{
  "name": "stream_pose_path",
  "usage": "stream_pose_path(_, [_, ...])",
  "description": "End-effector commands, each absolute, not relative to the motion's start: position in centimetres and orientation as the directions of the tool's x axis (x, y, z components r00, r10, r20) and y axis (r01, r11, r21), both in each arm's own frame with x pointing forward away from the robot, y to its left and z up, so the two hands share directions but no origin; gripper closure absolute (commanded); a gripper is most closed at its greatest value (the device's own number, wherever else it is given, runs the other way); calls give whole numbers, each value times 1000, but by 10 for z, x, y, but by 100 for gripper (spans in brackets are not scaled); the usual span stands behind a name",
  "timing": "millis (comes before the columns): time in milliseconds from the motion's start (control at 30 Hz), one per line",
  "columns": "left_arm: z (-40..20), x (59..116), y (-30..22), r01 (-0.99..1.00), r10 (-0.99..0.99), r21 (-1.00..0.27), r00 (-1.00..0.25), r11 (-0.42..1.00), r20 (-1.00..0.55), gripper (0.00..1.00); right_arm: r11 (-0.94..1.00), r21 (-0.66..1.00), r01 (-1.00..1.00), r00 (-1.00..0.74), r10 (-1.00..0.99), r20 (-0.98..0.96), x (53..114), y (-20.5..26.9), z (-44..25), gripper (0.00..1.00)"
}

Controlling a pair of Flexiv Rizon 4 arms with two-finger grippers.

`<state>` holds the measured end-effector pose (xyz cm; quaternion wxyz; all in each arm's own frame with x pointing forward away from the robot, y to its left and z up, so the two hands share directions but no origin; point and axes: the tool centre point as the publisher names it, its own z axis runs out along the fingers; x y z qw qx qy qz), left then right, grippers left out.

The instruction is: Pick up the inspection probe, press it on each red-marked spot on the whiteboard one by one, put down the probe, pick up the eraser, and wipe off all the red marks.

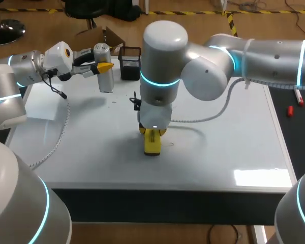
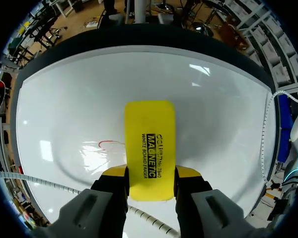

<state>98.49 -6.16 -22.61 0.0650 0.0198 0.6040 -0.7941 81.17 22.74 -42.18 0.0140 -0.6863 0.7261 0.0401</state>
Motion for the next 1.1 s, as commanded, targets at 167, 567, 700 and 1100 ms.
stream_pose_path(167, [-224, 984, -62, 129, -84, -957, -990, -259, -111, 100, 71, 44, -996, -74, -995, -64, 809, 230, -437, 100])
stream_pose_path(567, [-224, 984, -62, 129, -84, -957, -990, -259, -111, 100, 124, 78, -989, -127, -991, -39, 810, 216, -465, 100])
stream_pose_path(700, [-224, 984, -62, 129, -84, -957, -990, -259, -111, 100, 150, 93, -984, -152, -988, -16, 809, 208, -474, 100])
stream_pose_path(1100, [-224, 984, -62, 129, -84, -957, -990, -259, -111, 100, 265, 84, -961, -260, -963, 64, 808, 178, -505, 100])
